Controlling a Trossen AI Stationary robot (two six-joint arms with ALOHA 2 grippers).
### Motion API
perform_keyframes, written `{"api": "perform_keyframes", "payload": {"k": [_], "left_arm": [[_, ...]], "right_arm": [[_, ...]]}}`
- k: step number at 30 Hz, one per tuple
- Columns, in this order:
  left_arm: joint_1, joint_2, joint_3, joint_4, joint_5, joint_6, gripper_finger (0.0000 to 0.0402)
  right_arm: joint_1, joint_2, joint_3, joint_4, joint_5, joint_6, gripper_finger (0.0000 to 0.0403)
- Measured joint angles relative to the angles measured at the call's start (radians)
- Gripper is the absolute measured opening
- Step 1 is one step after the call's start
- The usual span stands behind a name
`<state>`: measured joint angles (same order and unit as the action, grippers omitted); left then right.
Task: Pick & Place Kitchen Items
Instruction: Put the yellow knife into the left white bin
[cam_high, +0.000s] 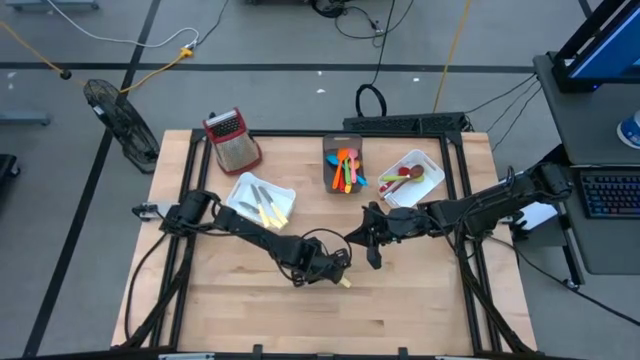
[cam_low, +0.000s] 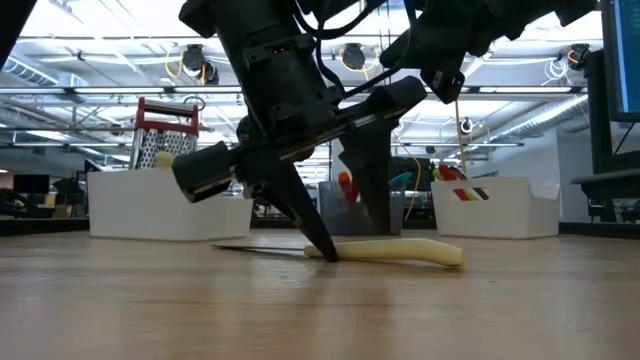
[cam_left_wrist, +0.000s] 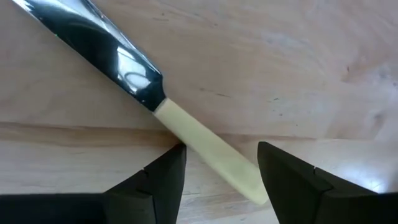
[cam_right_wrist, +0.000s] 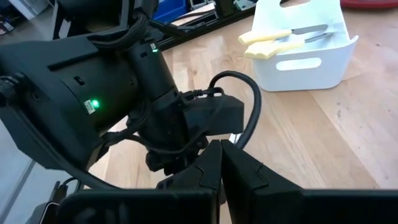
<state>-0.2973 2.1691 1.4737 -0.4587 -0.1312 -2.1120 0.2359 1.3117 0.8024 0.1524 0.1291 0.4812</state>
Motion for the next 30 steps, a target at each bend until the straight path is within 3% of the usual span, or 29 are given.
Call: {"api": "perform_keyframes", "payload": {"k": [13,22,30], "left_arm": [[0.051,0.024,0.005,-0.094,0.211,0.072,0.0209],[0.046,0.024,0.007,-0.136,0.267,0.076,0.0206],[0.01,0.024,0.007,-0.175,0.256,0.068,0.0147]], "right_arm": [[-0.001,0.0,0.0,0.0,0.0,-0.004,0.0004],[-0.001,0.0,0.0,0.0,0.0,-0.012,0.0004],[-0.001,0.0,0.0,0.0,0.0,-0.023,0.0004]]}}
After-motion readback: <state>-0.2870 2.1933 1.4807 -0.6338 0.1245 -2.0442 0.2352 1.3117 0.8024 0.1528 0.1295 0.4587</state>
